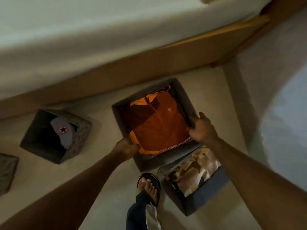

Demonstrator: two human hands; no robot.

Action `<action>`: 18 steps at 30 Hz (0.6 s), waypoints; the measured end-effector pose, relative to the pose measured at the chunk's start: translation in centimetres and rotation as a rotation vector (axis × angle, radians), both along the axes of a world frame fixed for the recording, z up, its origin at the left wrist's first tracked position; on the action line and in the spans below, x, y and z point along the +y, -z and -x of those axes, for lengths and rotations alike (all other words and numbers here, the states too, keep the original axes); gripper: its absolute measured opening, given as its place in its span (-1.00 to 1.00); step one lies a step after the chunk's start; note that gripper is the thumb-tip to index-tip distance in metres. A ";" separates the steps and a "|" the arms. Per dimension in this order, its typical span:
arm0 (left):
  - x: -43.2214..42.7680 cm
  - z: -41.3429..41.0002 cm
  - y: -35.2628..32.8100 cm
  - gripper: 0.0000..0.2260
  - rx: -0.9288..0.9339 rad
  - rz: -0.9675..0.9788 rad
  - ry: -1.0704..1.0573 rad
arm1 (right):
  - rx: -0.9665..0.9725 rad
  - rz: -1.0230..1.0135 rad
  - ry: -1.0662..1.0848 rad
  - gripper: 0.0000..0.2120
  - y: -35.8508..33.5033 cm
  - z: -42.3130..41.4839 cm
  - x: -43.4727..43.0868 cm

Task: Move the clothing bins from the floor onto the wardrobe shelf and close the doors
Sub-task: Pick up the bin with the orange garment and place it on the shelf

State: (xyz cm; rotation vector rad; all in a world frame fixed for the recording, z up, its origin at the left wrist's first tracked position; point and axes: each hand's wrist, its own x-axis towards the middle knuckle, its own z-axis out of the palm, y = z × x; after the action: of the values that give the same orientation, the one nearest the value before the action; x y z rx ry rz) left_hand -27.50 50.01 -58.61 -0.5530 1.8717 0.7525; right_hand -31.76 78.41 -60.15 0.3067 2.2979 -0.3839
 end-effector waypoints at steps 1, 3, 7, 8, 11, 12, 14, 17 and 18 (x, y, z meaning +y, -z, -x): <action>0.0 -0.1 1.1 -0.70 0.012 0.006 0.000 | -0.007 0.039 0.013 -0.53 1.1 0.2 -0.2; 0.2 -0.1 2.1 -0.71 0.049 0.031 0.021 | 0.014 0.066 0.037 -0.58 2.2 0.3 -0.4; -0.1 -0.1 0.7 -0.63 0.068 0.026 -0.036 | 0.077 0.071 0.024 -0.57 0.7 -0.1 -1.1; -0.5 -0.1 0.1 -0.68 0.070 0.029 -0.074 | 0.080 0.078 0.019 -0.58 -0.1 -0.3 -1.1; -1.5 0.0 -3.9 -0.81 0.077 0.040 -0.144 | 0.076 0.115 0.030 -0.61 -3.4 -1.2 -1.6; -2.0 -0.1 -5.3 -0.85 0.083 0.043 -0.142 | 0.075 0.127 0.037 -0.61 -4.7 -1.6 -1.9; -3.3 -0.9 -8.4 -0.82 0.107 0.044 -0.109 | 0.083 0.149 0.047 -0.58 -7.7 -2.6 -2.7; -5.6 -2.6 -13.1 -0.54 0.156 0.047 -0.045 | 0.128 0.166 0.067 -0.61 -12.3 -4.8 -4.3; -6.3 -3.4 -14.5 -0.49 0.167 0.045 -0.032 | 0.131 0.169 0.084 -0.62 -13.6 -5.7 -5.0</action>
State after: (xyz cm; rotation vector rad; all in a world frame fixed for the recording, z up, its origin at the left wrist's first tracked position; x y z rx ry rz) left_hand -24.11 43.69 -44.06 -0.5637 2.0422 0.8000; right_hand -26.03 73.38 -46.52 0.3017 2.3662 -0.6548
